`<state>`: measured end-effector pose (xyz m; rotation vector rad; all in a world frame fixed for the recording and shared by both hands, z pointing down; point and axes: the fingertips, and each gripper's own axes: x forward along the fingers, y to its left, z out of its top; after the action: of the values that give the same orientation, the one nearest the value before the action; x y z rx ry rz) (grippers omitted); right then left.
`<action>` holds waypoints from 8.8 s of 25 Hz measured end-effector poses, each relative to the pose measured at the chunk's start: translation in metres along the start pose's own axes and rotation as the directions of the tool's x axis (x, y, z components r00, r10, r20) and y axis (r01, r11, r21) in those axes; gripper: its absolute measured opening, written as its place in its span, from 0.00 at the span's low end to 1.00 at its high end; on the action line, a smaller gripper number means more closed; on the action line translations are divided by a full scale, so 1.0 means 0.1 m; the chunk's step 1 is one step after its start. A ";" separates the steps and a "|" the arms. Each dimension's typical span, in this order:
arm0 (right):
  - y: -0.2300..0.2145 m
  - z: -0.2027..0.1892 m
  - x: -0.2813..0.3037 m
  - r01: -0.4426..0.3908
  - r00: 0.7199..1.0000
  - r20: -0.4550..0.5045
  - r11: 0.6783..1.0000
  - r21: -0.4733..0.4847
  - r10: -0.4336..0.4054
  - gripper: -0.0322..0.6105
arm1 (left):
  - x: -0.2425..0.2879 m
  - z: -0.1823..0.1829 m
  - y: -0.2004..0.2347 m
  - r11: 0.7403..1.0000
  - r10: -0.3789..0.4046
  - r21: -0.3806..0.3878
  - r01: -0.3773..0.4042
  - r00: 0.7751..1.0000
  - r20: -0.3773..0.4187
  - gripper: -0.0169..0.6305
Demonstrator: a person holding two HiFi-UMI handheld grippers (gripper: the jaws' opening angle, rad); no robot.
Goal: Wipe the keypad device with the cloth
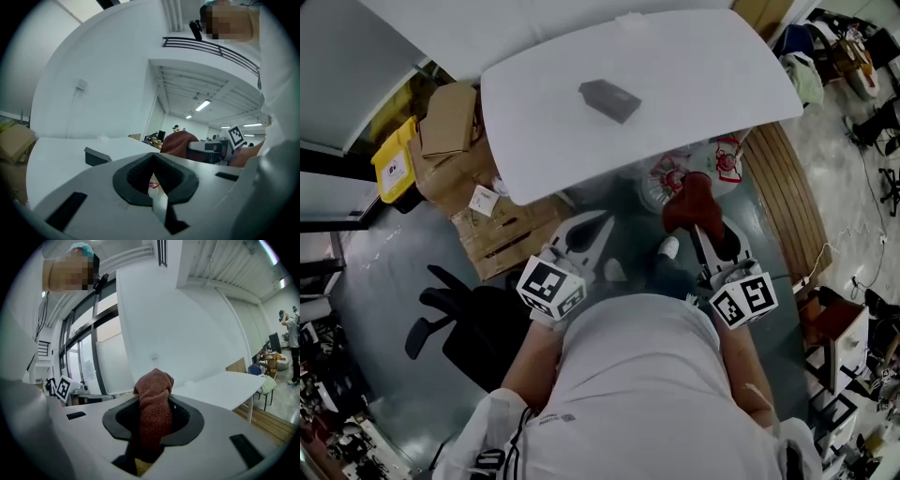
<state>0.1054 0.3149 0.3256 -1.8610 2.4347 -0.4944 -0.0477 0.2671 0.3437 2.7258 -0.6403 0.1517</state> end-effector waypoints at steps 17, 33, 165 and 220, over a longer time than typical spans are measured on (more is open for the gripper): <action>-1.38 0.53 0.84 -0.192 0.981 -0.023 0.980 0.051 0.193 0.21 | 1.50 0.42 0.31 0.980 0.196 -0.007 -0.197 0.980 -0.018 0.04; -1.92 0.61 1.19 -0.287 0.954 -0.053 0.949 0.130 0.296 0.21 | 1.88 0.41 0.60 0.924 0.381 0.014 -0.381 0.918 -0.108 0.05; -1.06 -1.25 4.05 -0.285 0.667 -0.624 0.913 0.293 0.408 0.22 | 2.34 -0.69 2.93 0.961 0.109 -0.216 -0.170 0.957 -0.269 0.07; -1.36 -1.25 4.31 -0.208 0.689 -0.642 0.940 0.271 0.337 0.22 | 2.35 -0.69 2.94 0.950 0.099 -0.264 -0.165 0.964 -0.245 0.07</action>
<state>0.0844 -0.0957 0.5513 -1.3371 2.8745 -1.5508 0.0282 -0.0536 0.5375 2.3466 -0.7179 0.3724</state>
